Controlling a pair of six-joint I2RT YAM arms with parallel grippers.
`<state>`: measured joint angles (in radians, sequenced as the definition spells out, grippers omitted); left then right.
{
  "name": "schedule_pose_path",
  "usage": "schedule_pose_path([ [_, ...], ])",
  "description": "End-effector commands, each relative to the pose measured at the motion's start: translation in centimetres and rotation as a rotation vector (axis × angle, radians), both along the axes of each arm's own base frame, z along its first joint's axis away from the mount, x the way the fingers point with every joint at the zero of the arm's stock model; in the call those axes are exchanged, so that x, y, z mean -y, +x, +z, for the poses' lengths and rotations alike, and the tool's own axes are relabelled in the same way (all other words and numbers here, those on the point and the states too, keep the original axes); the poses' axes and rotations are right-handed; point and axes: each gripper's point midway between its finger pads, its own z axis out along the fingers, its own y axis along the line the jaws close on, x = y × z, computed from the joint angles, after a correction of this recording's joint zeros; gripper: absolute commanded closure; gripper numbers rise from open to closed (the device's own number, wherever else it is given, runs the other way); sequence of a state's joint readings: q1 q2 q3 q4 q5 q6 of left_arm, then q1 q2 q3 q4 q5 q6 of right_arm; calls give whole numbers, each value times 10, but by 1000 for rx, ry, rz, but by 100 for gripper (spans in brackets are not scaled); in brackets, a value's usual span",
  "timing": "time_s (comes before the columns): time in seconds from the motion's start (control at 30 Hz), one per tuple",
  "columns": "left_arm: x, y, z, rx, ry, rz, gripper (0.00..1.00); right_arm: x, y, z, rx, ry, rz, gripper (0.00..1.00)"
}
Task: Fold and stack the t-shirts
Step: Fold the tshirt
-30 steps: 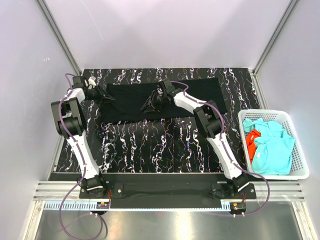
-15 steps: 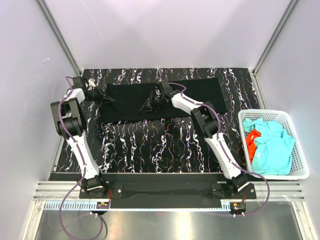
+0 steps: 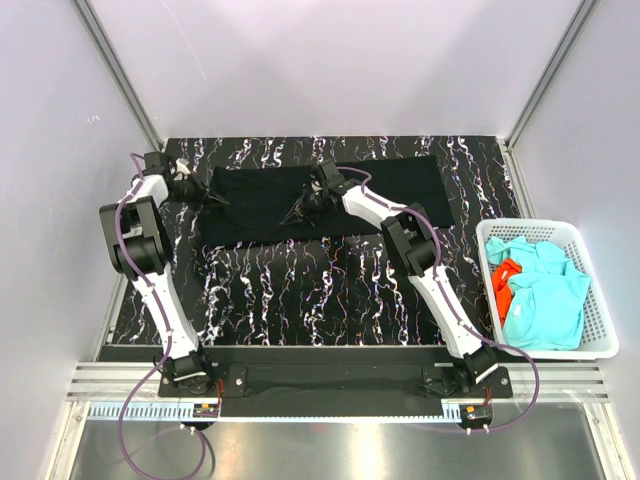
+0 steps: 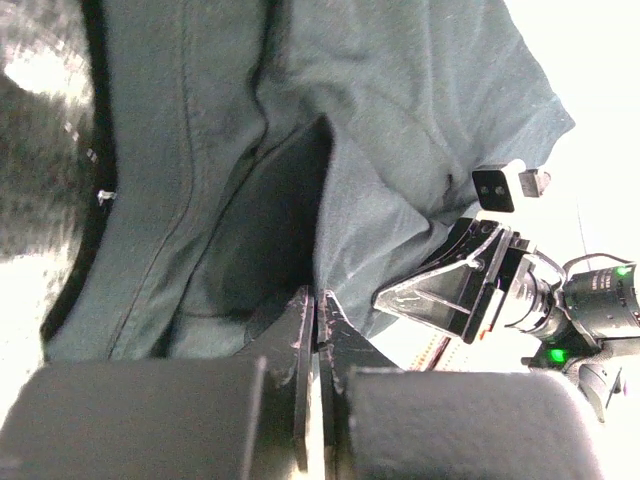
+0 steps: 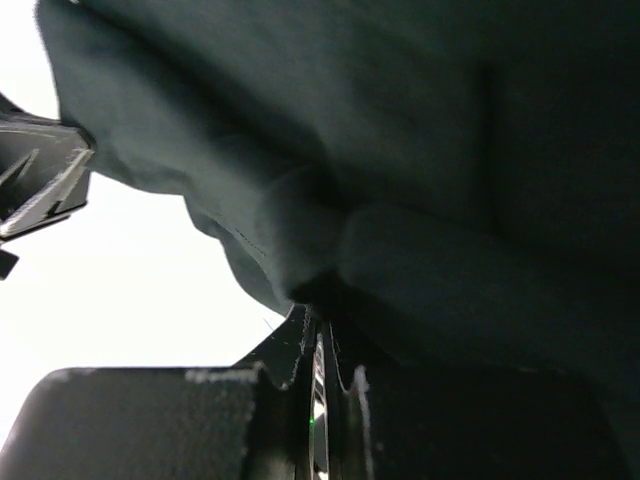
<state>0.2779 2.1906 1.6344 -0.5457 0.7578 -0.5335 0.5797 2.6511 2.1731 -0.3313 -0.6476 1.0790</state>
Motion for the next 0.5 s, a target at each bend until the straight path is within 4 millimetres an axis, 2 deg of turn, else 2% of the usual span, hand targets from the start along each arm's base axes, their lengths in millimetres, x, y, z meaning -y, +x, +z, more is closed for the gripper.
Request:
schedule_pose_path([
  [0.0, -6, 3, 42, 64, 56, 16, 95, 7, 1, 58, 63, 38, 28, 98],
  [0.03, -6, 2, 42, 61, 60, 14, 86, 9, 1, 60, 63, 43, 32, 98],
  [0.13, -8, 0, 44, 76, 97, -2, 72, 20, 8, 63, 63, 50, 25, 99],
  [0.17, -8, -2, 45, 79, 111, -7, 63, 22, 10, 61, 61, 48, 25, 99],
  [0.27, -15, -3, 49, 101, 178, -13, 47, 30, 18, 61, 85, 47, 25, 99],
  [0.4, -10, -3, 53, 122, 154, -48, 42, 29, 29, 66, 103, 75, 28, 99],
  [0.47, -4, -2, 47, 119, 137, -75, 40, 26, 30, 63, 93, 86, 35, 99],
])
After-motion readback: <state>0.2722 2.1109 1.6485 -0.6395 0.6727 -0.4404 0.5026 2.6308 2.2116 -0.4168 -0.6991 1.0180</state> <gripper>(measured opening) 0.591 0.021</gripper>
